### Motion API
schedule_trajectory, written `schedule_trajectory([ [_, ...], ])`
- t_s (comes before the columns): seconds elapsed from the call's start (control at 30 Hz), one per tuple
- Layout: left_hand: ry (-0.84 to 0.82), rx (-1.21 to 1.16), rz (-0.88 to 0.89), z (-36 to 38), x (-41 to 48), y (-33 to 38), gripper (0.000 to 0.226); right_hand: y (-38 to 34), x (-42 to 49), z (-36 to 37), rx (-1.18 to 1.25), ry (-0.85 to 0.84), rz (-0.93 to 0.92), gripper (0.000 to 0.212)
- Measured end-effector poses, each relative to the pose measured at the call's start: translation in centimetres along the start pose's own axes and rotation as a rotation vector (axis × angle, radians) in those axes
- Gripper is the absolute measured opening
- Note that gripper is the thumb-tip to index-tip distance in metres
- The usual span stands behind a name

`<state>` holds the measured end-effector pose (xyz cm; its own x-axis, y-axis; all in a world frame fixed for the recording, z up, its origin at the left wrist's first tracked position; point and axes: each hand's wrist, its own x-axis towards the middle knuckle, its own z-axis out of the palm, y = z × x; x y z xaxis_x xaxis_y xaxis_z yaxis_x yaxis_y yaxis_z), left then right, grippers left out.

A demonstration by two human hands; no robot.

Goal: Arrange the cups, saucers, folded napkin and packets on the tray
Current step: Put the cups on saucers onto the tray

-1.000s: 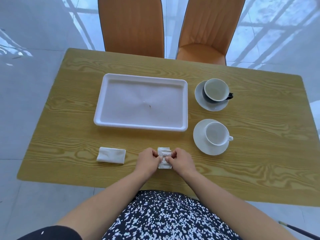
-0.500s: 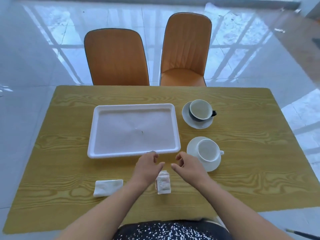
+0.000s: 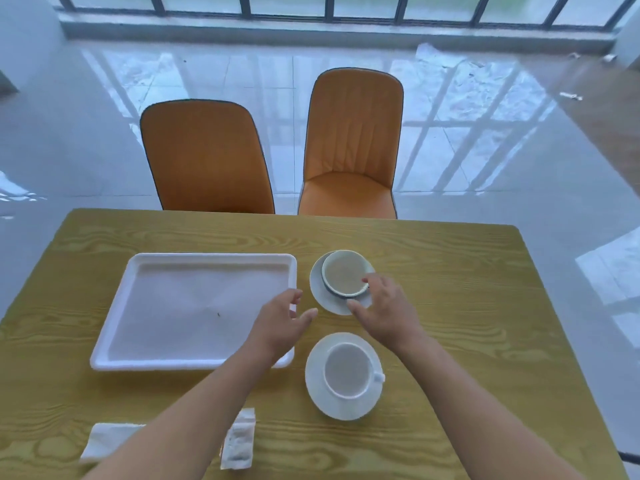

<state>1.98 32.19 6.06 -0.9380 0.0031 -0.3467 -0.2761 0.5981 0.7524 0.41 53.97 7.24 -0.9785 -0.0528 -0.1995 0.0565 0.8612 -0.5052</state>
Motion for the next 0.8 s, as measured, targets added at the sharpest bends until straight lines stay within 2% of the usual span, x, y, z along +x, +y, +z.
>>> schedule_trajectory([
  [0.17, -0.012, -0.022, -0.113, 1.9, 3.4, 1.7, 0.068, 4.7, 3.9, -0.3, 0.047, -0.072, 0.075, 0.062],
  [0.33, -0.043, -0.13, -0.237, 3.0, 6.4, 2.1, 0.078, 6.8, 7.0, 0.3, 0.26, -0.261, 0.295, 0.095],
  [0.5, -0.106, -0.266, -0.357, 3.8, 8.8, 2.3, 0.092, 7.3, 8.4, 0.8, 0.587, -0.322, 0.456, 0.099],
  [0.7, -0.082, -0.413, -0.462, 3.6, 10.6, 2.4, 0.087, 7.2, 8.9, 1.3, 0.762, -0.306, 0.529, 0.089],
  [0.8, -0.097, -0.441, -0.471, 3.6, 10.8, 2.1, 0.086, 7.2, 9.0, 1.6, 0.773, -0.314, 0.511, 0.066],
])
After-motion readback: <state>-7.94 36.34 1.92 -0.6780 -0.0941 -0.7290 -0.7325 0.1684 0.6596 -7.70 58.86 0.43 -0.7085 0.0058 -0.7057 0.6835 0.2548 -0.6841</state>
